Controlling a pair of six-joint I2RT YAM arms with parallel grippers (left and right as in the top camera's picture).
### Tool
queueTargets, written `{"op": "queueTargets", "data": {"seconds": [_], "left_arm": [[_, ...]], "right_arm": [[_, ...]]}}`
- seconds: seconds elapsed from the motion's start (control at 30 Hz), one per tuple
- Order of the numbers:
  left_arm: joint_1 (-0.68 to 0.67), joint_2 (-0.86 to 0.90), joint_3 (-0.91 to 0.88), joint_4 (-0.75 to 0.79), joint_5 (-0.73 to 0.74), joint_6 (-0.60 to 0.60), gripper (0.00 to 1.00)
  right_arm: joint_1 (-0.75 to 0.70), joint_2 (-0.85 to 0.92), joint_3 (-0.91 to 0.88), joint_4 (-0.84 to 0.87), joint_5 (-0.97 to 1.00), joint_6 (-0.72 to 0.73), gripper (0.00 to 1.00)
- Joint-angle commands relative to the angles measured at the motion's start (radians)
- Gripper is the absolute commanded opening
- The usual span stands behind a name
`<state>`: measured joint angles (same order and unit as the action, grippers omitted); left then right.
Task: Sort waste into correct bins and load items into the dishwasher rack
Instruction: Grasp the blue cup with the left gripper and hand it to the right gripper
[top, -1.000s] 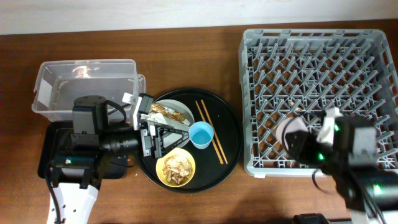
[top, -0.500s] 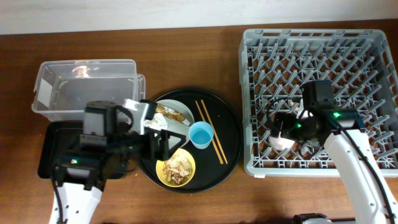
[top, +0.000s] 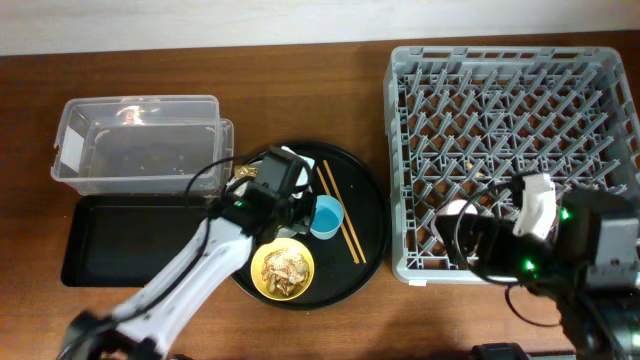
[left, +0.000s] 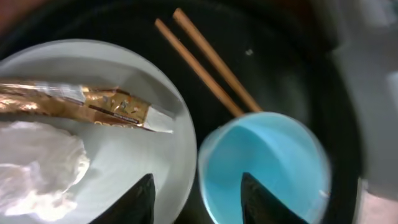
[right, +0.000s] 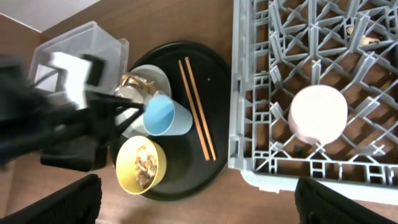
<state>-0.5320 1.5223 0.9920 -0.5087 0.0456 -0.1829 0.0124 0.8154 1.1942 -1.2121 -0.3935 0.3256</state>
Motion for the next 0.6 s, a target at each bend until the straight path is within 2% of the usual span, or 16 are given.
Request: {"op": "queueTargets", "data": {"seconds": [0.0, 0.03, 0.07, 0.13, 0.23, 0.33, 0.37, 0.47, 0.53, 0.57], "left_arm": [[-0.004, 0.08, 0.008, 0.023, 0.013, -0.013, 0.39], [-0.004, 0.102, 0.008, 0.026, 0.026, -0.013, 0.35], [-0.004, 0.11, 0.008, 0.026, 0.026, -0.013, 0.26], [-0.004, 0.112, 0.009, 0.026, 0.042, -0.014, 0.0], [-0.002, 0.051, 0.043, -0.004, 0.09, -0.014, 0.0], [-0.002, -0.039, 0.088, -0.068, 0.122, -0.014, 0.0], [0.005, -0.074, 0.105, -0.079, 0.201, -0.013, 0.0], [0.066, -0.171, 0.136, -0.064, 0.584, -0.013, 0.0], [0.123, -0.208, 0.138, -0.016, 0.856, -0.013, 0.0], [0.161, -0.219, 0.138, 0.039, 1.048, -0.014, 0.0]], "right_arm": [[-0.006, -0.007, 0.008, -0.035, -0.022, -0.003, 0.99], [-0.006, -0.005, 0.004, -0.041, -0.023, -0.003, 0.98], [-0.006, -0.005, 0.003, -0.042, -0.023, -0.003, 0.99], [-0.006, -0.005, 0.003, -0.045, -0.026, -0.004, 0.99], [-0.006, -0.004, 0.002, -0.043, -0.046, -0.155, 0.99], [-0.006, -0.004, -0.009, -0.049, -0.176, -0.27, 0.99], [-0.006, -0.004, -0.013, -0.045, -0.2, -0.275, 0.99], [0.005, -0.004, -0.016, 0.021, -0.264, -0.277, 1.0], [0.039, -0.001, -0.016, 0.078, -0.317, -0.277, 0.99], [0.078, 0.007, -0.016, 0.126, -0.345, -0.272, 0.99]]}}
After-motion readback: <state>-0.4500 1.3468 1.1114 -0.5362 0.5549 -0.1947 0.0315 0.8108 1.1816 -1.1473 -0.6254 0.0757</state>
